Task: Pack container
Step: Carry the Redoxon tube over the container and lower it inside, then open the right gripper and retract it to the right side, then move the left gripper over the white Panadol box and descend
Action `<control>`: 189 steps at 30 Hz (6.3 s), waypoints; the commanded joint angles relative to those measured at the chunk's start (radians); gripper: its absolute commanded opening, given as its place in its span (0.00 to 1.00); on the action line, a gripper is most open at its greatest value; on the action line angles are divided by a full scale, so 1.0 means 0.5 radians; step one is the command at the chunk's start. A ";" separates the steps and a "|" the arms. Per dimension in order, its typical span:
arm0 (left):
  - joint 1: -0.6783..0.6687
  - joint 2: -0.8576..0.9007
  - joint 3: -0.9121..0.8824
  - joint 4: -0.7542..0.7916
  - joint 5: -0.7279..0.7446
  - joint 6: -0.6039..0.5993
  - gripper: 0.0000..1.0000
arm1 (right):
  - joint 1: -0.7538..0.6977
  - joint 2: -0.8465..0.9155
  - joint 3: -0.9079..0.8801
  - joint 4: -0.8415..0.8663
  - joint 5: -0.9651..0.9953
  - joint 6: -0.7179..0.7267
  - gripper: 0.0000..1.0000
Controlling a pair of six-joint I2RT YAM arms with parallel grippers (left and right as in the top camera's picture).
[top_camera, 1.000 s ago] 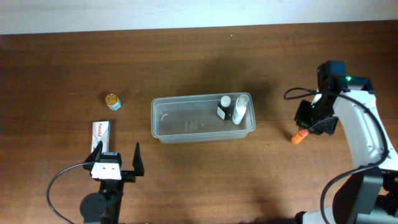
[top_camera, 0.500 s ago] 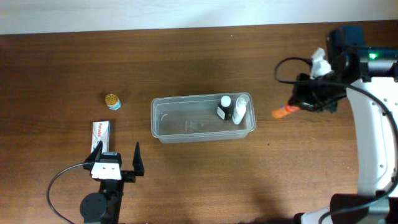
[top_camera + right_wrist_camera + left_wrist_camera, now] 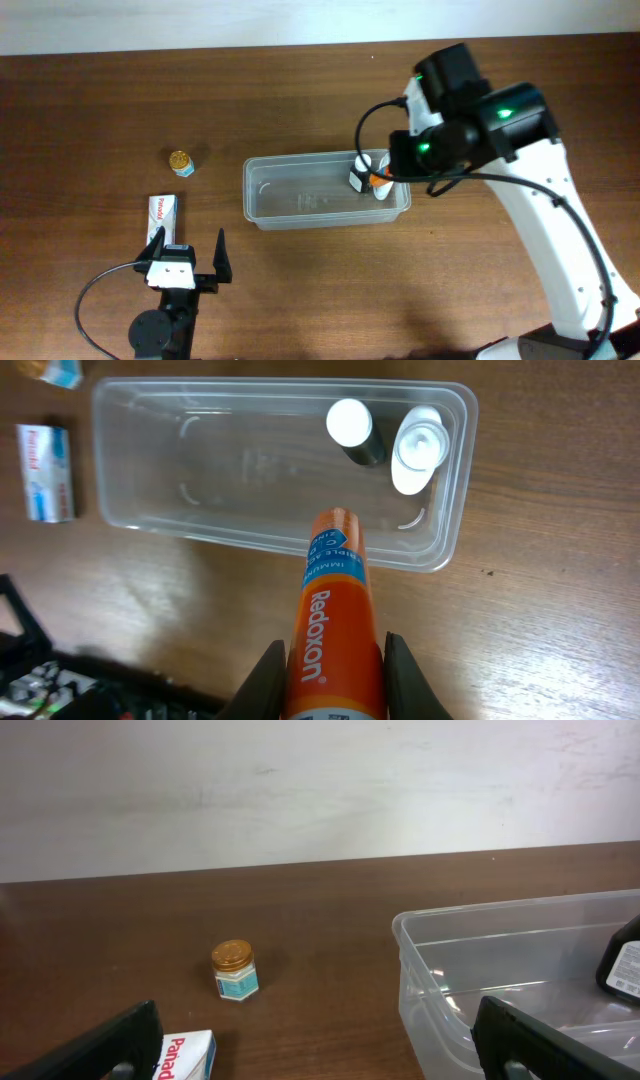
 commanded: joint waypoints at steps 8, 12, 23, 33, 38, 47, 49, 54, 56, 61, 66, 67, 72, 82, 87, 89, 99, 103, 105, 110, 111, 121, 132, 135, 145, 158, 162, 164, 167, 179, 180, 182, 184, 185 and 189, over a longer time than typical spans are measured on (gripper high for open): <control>0.010 -0.006 -0.011 -0.002 0.021 0.030 0.99 | 0.121 0.237 -0.020 0.010 0.354 0.200 0.13; 0.010 -0.006 -0.011 -0.001 0.021 0.030 0.99 | 0.121 0.327 -0.040 0.012 0.355 0.201 0.13; 0.010 -0.006 -0.011 -0.002 0.021 0.030 0.99 | 0.121 0.392 -0.406 0.269 0.355 0.201 0.13; 0.010 -0.006 -0.011 -0.002 0.021 0.030 0.99 | 0.121 0.392 -0.691 0.610 0.355 0.201 0.14; 0.010 -0.006 -0.011 -0.002 0.021 0.030 0.99 | 0.121 0.392 -0.751 0.685 0.355 0.201 0.13; 0.010 -0.006 -0.011 -0.002 0.021 0.030 0.99 | 0.120 0.393 -0.753 0.709 0.356 0.201 0.14; 0.010 -0.006 -0.011 -0.002 0.021 0.030 0.99 | 0.120 0.393 -0.752 0.707 0.356 0.201 0.14; 0.010 -0.006 -0.011 -0.001 0.021 0.030 0.99 | 0.120 0.393 -0.753 0.697 0.356 0.201 0.14; 0.010 -0.006 -0.011 -0.002 0.021 0.030 0.99 | 0.120 0.393 -0.753 0.686 0.356 0.201 0.14; 0.010 -0.006 -0.011 -0.001 0.021 0.030 0.99 | 0.118 0.393 -0.753 0.670 0.365 0.200 0.14; 0.010 -0.006 -0.011 -0.001 0.021 0.030 0.99 | 0.117 0.393 -0.753 0.665 0.402 0.201 0.15; 0.010 -0.006 -0.011 -0.002 0.021 0.030 0.99 | 0.117 0.393 -0.753 0.665 0.403 0.201 0.15; 0.010 -0.006 -0.011 -0.002 0.021 0.030 0.99 | 0.117 0.393 -0.752 0.665 0.404 0.201 0.21; 0.010 -0.006 -0.011 -0.001 0.021 0.030 0.99 | 0.117 0.392 -0.752 0.662 0.398 0.200 0.29; 0.010 -0.006 -0.011 -0.002 0.021 0.030 0.99 | 0.117 0.391 -0.686 0.607 0.375 0.199 0.33; 0.010 -0.006 -0.011 -0.002 0.021 0.030 0.99 | 0.117 0.388 -0.600 0.536 0.362 0.199 0.35; 0.010 -0.006 -0.011 -0.002 0.021 0.030 0.99 | 0.117 0.373 0.028 0.085 0.356 0.175 0.69; 0.010 -0.006 -0.011 -0.002 0.021 0.030 1.00 | 0.098 0.372 0.359 -0.159 0.371 0.140 0.87; 0.010 -0.006 -0.011 -0.002 0.021 0.030 0.99 | 0.018 0.372 0.578 -0.305 0.372 0.147 0.96; 0.010 -0.006 -0.011 -0.002 0.021 0.030 0.99 | -0.263 0.372 0.864 -0.471 0.371 0.147 0.99; 0.010 -0.006 -0.011 -0.001 0.021 0.030 0.99 | -0.333 0.372 0.896 -0.477 0.371 0.137 0.99; 0.010 -0.006 -0.011 0.000 0.021 0.030 0.99 | -1.062 0.317 0.906 -0.477 0.370 -0.140 0.99; 0.008 -0.006 -0.008 0.022 0.048 0.027 0.99 | -1.419 0.317 0.903 -0.475 0.370 -0.214 0.99; 0.008 -0.006 0.024 0.034 0.220 -0.007 0.99 | -1.428 0.317 0.903 -0.475 0.370 -0.214 0.99; 0.008 0.340 0.900 -0.622 0.349 -0.174 0.99 | -1.425 0.317 0.903 -0.476 0.370 -0.214 0.99; 0.008 1.940 2.959 -2.268 0.285 0.067 0.99 | -1.425 0.317 0.903 -0.475 0.370 -0.214 0.99; 0.008 2.222 3.298 -2.470 0.314 0.066 0.99 | -1.425 0.317 0.903 -0.475 0.370 -0.214 0.99; 0.008 2.293 3.334 -2.500 0.314 0.066 0.99 | -1.425 0.317 0.903 -0.475 0.370 -0.214 0.99; 0.008 2.385 3.333 -2.548 0.195 0.067 1.00 | -1.425 0.317 0.903 -0.475 0.370 -0.214 0.98; 0.170 3.025 3.313 -2.795 -0.109 -0.080 0.99 | -1.424 0.317 0.903 -0.475 0.370 -0.214 0.99; 0.207 3.056 3.300 -2.792 -0.108 -0.104 0.99 | -1.425 0.317 0.903 -0.475 0.370 -0.214 0.99; 0.282 3.097 3.262 -2.774 -0.105 -0.163 1.00 | -1.425 0.317 0.903 -0.475 0.370 -0.214 0.99; 0.367 3.113 3.197 -2.724 -0.082 -0.175 0.99 | -1.425 0.317 0.903 -0.475 0.370 -0.214 0.99; 0.407 3.114 3.150 -2.691 -0.069 -0.175 0.99 | -1.425 0.317 0.903 -0.475 0.370 -0.214 0.98; 0.499 3.114 2.979 -2.578 -0.067 -0.175 0.99 | -1.424 0.317 0.903 -0.476 0.370 -0.214 0.99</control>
